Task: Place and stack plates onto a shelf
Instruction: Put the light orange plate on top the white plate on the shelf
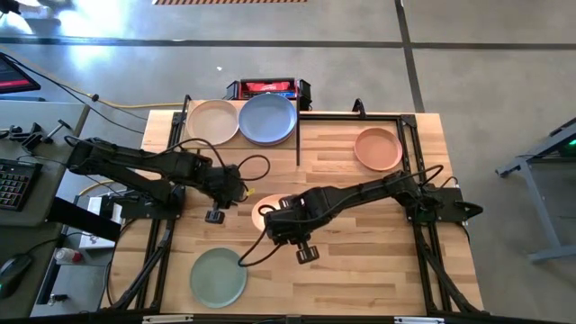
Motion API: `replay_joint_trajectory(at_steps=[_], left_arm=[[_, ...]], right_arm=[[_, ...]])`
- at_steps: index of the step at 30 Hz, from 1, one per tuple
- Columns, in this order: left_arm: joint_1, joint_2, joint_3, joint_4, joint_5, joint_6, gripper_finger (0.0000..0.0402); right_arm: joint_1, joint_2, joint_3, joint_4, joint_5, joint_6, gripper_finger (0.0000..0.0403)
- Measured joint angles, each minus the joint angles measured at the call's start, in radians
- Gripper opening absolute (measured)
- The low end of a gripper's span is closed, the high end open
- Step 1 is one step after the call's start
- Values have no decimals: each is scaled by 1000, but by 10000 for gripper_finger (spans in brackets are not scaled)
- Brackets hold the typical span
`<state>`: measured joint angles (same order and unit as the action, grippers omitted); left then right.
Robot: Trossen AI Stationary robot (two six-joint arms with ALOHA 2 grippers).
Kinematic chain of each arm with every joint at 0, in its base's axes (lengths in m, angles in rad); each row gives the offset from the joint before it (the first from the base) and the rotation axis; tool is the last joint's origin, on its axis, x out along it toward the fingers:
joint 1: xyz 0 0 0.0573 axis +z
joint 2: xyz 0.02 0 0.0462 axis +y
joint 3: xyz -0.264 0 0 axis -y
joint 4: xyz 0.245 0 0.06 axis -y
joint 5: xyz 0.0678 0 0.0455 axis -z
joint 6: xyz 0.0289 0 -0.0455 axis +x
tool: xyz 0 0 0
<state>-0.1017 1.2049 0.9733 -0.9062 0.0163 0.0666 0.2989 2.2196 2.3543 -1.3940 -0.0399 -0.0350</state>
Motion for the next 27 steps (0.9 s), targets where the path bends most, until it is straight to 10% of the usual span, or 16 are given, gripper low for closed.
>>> replay_joint_trajectory(at_steps=[11, 27], left_arm=[[-12, 0, 0, 85, 80, 257, 74], [-116, 0, 1, 165, -76, 566, 74]], right_arm=[[-3, 0, 0, 4, -3, -28, 0], [-5, 0, 0, 27, -3, -52, 0]])
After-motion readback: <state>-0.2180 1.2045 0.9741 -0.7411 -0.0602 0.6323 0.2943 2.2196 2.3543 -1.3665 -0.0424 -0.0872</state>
